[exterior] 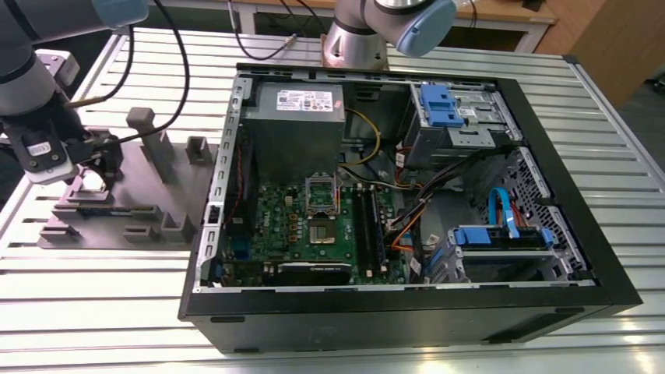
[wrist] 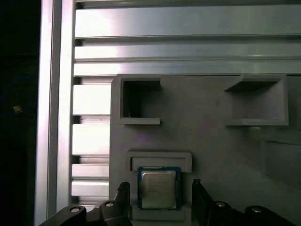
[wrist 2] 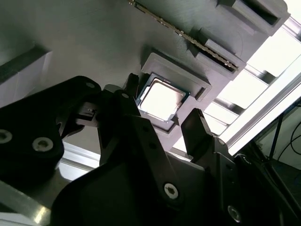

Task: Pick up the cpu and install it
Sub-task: 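Pick up the cpu and move it towards the insertion slot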

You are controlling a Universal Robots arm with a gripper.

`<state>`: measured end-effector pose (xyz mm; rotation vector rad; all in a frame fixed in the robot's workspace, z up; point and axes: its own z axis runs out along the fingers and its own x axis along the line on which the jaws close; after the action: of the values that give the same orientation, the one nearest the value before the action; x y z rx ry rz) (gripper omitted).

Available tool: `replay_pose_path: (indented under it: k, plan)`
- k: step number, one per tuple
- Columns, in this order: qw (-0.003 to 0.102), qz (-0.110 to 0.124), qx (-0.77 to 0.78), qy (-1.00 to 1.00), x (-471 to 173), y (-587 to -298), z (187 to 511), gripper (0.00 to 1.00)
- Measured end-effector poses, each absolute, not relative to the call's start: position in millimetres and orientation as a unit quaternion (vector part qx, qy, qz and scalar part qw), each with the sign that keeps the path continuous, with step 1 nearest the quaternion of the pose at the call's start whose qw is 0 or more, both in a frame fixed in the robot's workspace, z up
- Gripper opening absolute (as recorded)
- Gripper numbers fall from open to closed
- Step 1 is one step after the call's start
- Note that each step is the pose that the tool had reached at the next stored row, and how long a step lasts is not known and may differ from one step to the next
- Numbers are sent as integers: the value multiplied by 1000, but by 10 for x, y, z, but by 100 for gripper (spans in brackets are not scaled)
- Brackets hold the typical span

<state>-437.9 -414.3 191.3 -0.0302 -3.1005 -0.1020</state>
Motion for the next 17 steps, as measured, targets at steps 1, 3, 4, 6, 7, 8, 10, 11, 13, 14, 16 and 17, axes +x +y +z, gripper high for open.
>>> replay_pose_path:
  k: [1, 3, 4, 6, 7, 8, 10, 11, 13, 14, 16, 17]
  plan:
    - [20, -33, -10, -999, -4379, -4143, 1904, 64]
    - [20, -33, -10, -999, -4379, -4143, 1885, 64]
    - [20, -33, -11, -999, -4379, -4143, 1854, 64]
    - [20, -33, -11, -999, -4378, -4141, 1836, 64]
    - [20, -33, -12, -999, -4378, -4140, 1832, 64]
    - [20, -33, -12, -999, -4378, -4139, 1829, 64]
    - [20, -33, -12, -999, -4378, -4137, 1820, 64]
    - [20, -33, -12, -999, -4378, -4136, 1816, 64]
    - [20, -33, -12, -999, -4378, -4133, 1807, 64]
    - [20, -33, -12, -999, -4378, -4132, 1803, 64]
    - [20, -33, -12, -999, -4379, -4129, 1796, 64]
    - [20, -33, -12, -999, -4379, -4127, 1793, 64]
